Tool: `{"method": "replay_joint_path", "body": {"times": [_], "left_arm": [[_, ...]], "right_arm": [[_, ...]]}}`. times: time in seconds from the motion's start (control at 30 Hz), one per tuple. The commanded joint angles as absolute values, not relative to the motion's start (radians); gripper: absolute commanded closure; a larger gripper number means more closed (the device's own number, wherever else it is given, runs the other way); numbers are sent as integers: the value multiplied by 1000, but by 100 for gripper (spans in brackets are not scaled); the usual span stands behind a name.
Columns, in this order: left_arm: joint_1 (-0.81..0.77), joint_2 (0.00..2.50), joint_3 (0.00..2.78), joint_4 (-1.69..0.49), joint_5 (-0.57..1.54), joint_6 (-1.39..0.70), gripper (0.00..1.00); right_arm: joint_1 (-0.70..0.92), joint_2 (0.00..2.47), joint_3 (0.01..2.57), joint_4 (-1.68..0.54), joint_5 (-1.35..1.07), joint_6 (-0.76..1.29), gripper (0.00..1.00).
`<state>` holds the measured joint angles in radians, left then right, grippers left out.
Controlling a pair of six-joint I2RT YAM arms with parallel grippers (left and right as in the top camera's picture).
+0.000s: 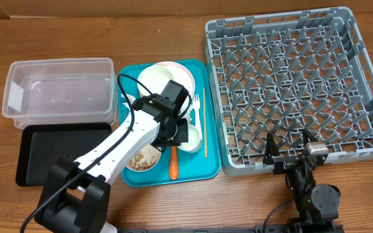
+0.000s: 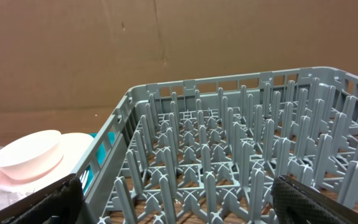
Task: Sort waste into correct bins and load items into the dishwasher
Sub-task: 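Reach the left gripper to the white cup on the teal tray and grasp it, then lift the white cup with the left gripper toward the right gripper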
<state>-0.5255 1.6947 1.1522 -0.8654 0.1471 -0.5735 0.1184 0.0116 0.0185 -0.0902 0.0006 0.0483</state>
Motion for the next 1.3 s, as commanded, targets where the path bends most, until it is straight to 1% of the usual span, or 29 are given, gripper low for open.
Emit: {"method": "replay_joint_path", "body": {"times": [0.0,0.1,0.3,0.33,0.37,0.53,0.6,0.7,0.83,0.93,0.97,1.0,1.03,1.13,1.27], "left_arm": [[-525,1699,1158,-862,155,-573,96],[-496,1673,1227,-912,154,-556,96],[-392,1523,1408,-1031,149,-445,96],[-376,1499,1427,-1042,147,-422,96],[-354,1450,1446,-1052,175,-339,96],[-318,1352,1450,-1108,235,-297,96],[-318,1327,1450,-1130,269,-222,96],[-318,1309,1449,-1127,340,-131,96],[-310,1308,1449,-1113,450,-109,96],[-263,1313,1449,-1110,529,-86,96],[-234,1314,1449,-1108,567,-72,96],[-165,1314,1449,-1108,660,-35,96],[-130,1314,1449,-1110,711,-16,96],[-1,1317,1449,-1111,888,51,96],[117,1336,1448,-1147,1018,128,96]], "right_arm": [[117,3,8,-84,6,45,0],[117,3,8,-84,6,45,0],[117,3,8,-84,6,45,0],[117,3,8,-84,6,45,0],[117,3,8,-84,6,45,0],[117,3,8,-84,6,45,0],[117,3,8,-84,6,45,0],[117,3,8,-84,6,45,0],[117,3,8,-84,1,46,0],[117,3,8,-81,-29,115,0],[117,3,8,-79,-44,153,0],[117,3,9,-77,-96,239,0],[117,3,13,-79,-129,257,0],[117,3,59,-109,-252,260,0],[117,12,191,-118,-324,259,0]]}}
